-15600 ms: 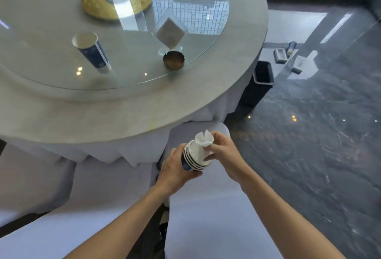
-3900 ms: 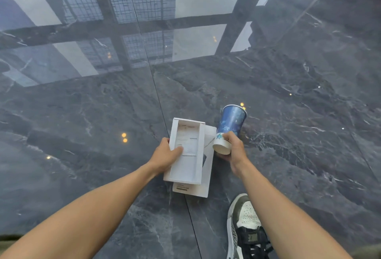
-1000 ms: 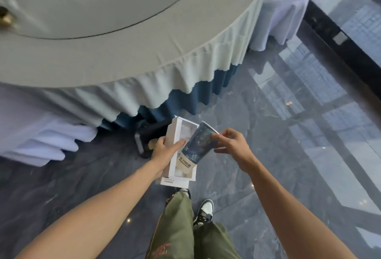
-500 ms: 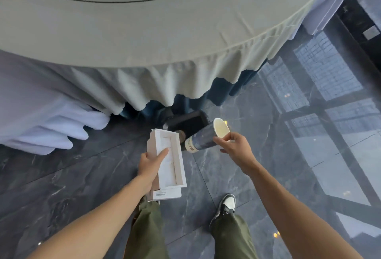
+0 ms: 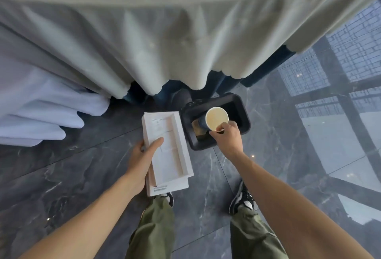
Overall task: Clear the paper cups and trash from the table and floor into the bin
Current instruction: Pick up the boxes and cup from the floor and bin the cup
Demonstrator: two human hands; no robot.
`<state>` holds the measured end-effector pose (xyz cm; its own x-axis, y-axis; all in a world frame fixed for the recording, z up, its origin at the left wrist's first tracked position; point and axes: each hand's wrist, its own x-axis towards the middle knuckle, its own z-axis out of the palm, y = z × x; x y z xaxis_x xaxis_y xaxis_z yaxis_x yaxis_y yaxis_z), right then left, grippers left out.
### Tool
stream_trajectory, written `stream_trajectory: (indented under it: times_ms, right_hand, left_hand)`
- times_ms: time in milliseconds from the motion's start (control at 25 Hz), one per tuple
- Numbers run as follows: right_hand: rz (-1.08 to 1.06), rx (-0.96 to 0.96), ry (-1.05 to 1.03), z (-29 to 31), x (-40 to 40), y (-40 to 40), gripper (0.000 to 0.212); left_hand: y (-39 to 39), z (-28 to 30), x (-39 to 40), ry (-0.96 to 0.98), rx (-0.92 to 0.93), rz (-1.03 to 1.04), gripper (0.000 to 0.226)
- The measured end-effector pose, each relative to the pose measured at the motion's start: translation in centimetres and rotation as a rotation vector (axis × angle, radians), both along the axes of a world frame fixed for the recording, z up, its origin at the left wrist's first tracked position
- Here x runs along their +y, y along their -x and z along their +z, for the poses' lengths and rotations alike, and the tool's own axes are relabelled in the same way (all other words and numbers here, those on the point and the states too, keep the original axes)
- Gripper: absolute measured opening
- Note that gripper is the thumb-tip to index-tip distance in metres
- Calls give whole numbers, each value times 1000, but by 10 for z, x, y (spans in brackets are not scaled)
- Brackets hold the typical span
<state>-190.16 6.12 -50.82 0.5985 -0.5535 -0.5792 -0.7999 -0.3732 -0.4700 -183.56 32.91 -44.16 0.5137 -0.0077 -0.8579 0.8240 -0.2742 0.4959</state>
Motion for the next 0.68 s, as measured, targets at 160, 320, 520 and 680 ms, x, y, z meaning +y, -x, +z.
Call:
stream_trajectory:
  times_ms: [160, 320, 520, 680]
  right_hand:
    - [144, 29, 59, -48, 11, -5, 27]
    - [377, 163, 179, -78, 16, -11, 39]
    - [553, 351, 161, -82, 12, -14, 46]
    - [502, 176, 120, -56, 9, -8, 33]
  left_hand:
    - [-10, -32, -20, 90, 26, -9, 70]
    - [-21, -50, -36, 103, -2, 6, 69]
    - [-16, -57, -41, 107, 0, 7, 70]
    - [-10, -47, -46, 112, 14, -5, 70]
